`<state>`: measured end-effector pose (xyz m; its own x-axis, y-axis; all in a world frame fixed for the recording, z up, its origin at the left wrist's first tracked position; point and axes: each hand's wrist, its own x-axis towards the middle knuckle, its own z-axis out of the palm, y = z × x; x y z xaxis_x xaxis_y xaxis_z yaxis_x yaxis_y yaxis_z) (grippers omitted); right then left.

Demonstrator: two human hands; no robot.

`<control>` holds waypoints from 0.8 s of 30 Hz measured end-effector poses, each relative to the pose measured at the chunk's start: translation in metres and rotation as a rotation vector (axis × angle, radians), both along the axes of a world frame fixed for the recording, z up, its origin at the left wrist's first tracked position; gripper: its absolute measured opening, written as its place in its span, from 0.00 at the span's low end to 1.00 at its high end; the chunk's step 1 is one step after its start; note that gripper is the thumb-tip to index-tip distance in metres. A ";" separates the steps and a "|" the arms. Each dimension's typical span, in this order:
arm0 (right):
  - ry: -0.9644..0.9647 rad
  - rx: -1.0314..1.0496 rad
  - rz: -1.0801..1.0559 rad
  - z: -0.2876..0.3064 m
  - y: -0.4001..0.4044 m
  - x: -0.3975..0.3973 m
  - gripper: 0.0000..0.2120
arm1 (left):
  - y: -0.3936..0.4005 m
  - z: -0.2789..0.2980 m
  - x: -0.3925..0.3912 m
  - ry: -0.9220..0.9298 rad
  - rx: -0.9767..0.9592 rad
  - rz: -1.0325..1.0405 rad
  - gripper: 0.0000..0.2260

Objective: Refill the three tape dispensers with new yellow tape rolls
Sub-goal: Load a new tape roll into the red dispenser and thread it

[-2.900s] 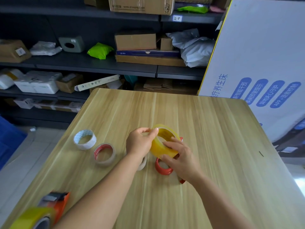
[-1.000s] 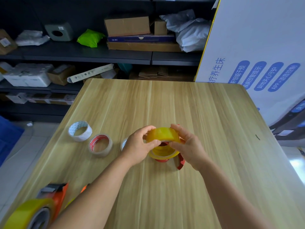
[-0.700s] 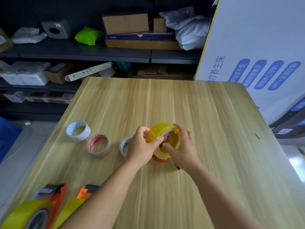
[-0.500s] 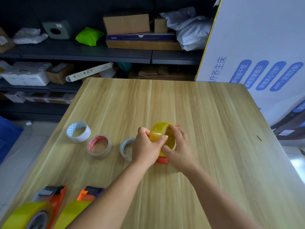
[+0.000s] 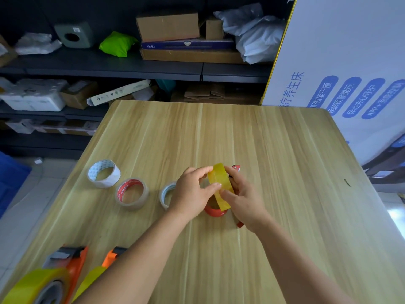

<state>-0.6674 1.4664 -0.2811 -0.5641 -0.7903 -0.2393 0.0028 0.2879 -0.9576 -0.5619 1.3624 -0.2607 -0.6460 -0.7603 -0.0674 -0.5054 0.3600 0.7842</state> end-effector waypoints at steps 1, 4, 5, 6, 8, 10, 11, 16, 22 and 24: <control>0.019 0.006 0.005 0.000 0.000 0.001 0.29 | 0.001 0.000 0.000 -0.002 -0.009 0.016 0.21; 0.060 0.014 0.011 -0.002 -0.001 0.003 0.29 | 0.005 0.000 0.000 -0.001 -0.025 0.065 0.19; 0.068 0.014 0.013 -0.002 0.000 0.004 0.29 | 0.005 0.000 0.000 0.006 -0.023 0.080 0.18; 0.075 0.023 0.014 -0.002 0.000 0.004 0.29 | 0.006 -0.001 -0.001 0.013 -0.018 0.093 0.16; 0.080 0.039 0.014 -0.003 0.001 0.005 0.30 | 0.006 -0.003 -0.002 0.031 0.005 0.115 0.12; 0.085 0.039 0.014 -0.004 0.001 0.005 0.31 | 0.006 -0.003 -0.002 0.046 0.020 0.134 0.12; 0.088 0.035 0.016 -0.004 0.001 0.005 0.30 | 0.006 -0.003 -0.002 0.044 0.018 0.140 0.13; 0.101 0.021 0.029 0.001 -0.003 0.003 0.29 | 0.004 -0.002 0.000 0.026 -0.032 0.129 0.19; 0.059 0.029 0.027 0.001 -0.002 0.002 0.27 | 0.001 -0.003 0.002 0.046 -0.068 0.094 0.08; 0.012 0.036 0.018 0.002 -0.001 0.001 0.26 | -0.003 -0.004 0.005 0.047 -0.063 0.031 0.10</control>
<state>-0.6660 1.4656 -0.2787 -0.5527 -0.7913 -0.2615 -0.0137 0.3224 -0.9465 -0.5569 1.3592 -0.2648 -0.6231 -0.7821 0.0107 -0.4807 0.3937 0.7835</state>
